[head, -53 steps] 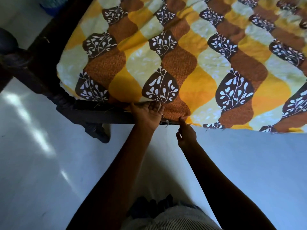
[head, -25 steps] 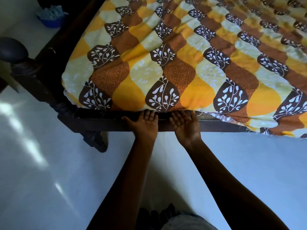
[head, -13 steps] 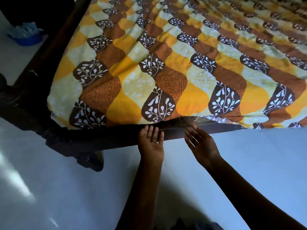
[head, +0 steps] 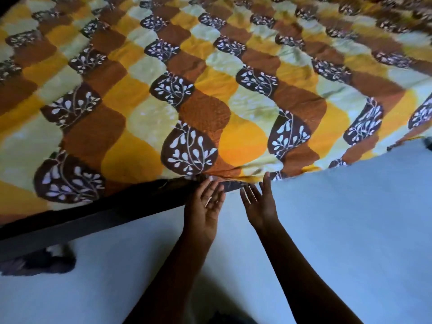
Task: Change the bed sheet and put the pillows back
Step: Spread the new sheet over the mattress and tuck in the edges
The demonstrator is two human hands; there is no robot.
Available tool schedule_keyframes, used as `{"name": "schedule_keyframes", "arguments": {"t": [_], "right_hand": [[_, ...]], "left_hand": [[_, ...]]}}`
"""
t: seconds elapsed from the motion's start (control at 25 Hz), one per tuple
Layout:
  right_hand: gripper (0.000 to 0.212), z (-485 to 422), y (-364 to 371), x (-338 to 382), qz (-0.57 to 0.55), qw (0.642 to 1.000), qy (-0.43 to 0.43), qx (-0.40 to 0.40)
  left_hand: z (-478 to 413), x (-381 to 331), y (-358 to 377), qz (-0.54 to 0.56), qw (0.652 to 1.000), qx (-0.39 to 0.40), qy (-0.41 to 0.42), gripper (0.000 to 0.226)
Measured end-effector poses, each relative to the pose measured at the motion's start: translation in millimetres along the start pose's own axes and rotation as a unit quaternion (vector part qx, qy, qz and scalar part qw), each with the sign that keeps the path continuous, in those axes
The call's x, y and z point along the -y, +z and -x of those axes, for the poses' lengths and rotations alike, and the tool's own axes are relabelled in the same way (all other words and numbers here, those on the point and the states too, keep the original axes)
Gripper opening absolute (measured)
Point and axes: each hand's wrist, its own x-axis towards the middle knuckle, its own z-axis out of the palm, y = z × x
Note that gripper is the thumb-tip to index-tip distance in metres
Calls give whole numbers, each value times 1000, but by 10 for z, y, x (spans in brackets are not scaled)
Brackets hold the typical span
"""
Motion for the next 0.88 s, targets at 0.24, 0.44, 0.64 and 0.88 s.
{"name": "schedule_keyframes", "arguments": {"t": [0.24, 0.44, 0.64, 0.88], "right_hand": [[31, -273, -101, 576, 104, 992, 12, -77], [17, -321, -291, 643, 146, 985, 32, -83], [24, -336, -272, 698, 126, 986, -27, -104], [32, -347, -193, 619, 176, 951, -125, -221]], "left_hand": [[-250, 446, 292, -142, 988, -46, -42, 34], [-493, 653, 506, -154, 984, -89, -4, 47], [-613, 618, 481, -171, 982, -77, 18, 48], [-306, 307, 439, -93, 994, -21, -57, 21]]}}
